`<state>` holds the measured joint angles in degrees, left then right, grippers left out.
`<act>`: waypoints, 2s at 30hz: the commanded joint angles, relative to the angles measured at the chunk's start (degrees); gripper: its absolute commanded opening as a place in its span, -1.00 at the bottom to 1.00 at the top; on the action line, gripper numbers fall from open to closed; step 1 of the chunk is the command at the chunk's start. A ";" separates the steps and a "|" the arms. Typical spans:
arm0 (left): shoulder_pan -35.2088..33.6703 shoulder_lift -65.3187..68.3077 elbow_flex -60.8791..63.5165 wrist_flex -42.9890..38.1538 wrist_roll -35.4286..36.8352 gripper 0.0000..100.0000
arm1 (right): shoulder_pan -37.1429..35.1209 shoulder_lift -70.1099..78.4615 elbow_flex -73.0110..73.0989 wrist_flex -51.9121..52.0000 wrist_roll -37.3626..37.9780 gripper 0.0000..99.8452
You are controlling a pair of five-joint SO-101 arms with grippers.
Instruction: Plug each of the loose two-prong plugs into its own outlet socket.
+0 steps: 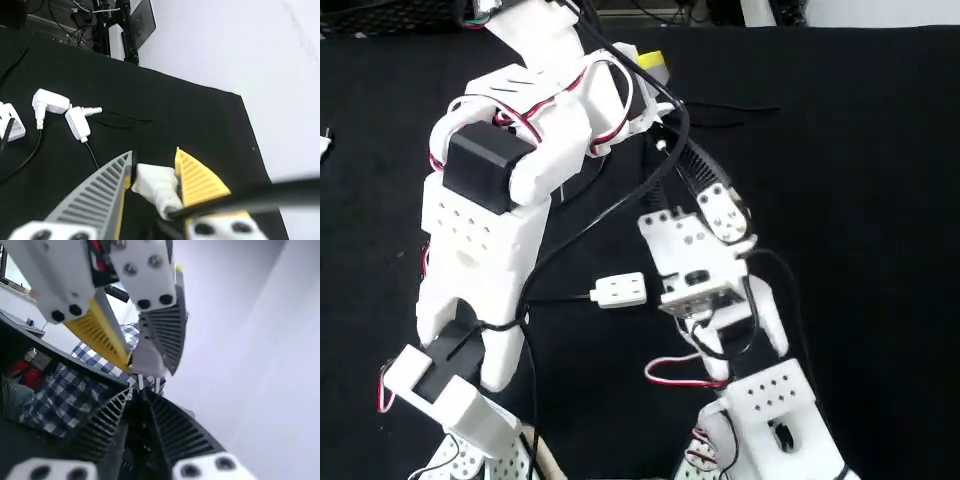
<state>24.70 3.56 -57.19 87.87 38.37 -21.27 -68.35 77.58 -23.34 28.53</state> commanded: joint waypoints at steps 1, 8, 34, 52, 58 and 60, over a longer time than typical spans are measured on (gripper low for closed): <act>3.56 -1.58 -2.68 2.02 -0.09 -0.94 | 0.09 -0.40 -0.75 -0.62 0.53 -0.98; 4.79 -1.49 -5.67 5.36 -0.09 -0.94 | 3.69 5.32 -2.42 -8.18 0.62 -0.98; -0.13 -1.14 -5.67 1.58 -0.35 -0.94 | 10.11 12.70 -6.73 -6.59 0.35 -0.98; 2.86 -1.58 -3.30 4.92 -3.08 -0.94 | 2.73 -7.87 -7.16 14.15 -4.40 -0.98; 3.21 -2.02 -6.55 9.14 -5.27 -0.94 | 2.81 -7.25 -7.25 13.54 -10.46 -0.98; 3.21 -2.29 -7.16 9.93 -5.27 -0.94 | 2.81 -7.16 -7.08 12.40 -11.34 -0.98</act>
<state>27.08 3.56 -61.05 96.22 33.71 -17.85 -75.47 73.45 -9.54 18.86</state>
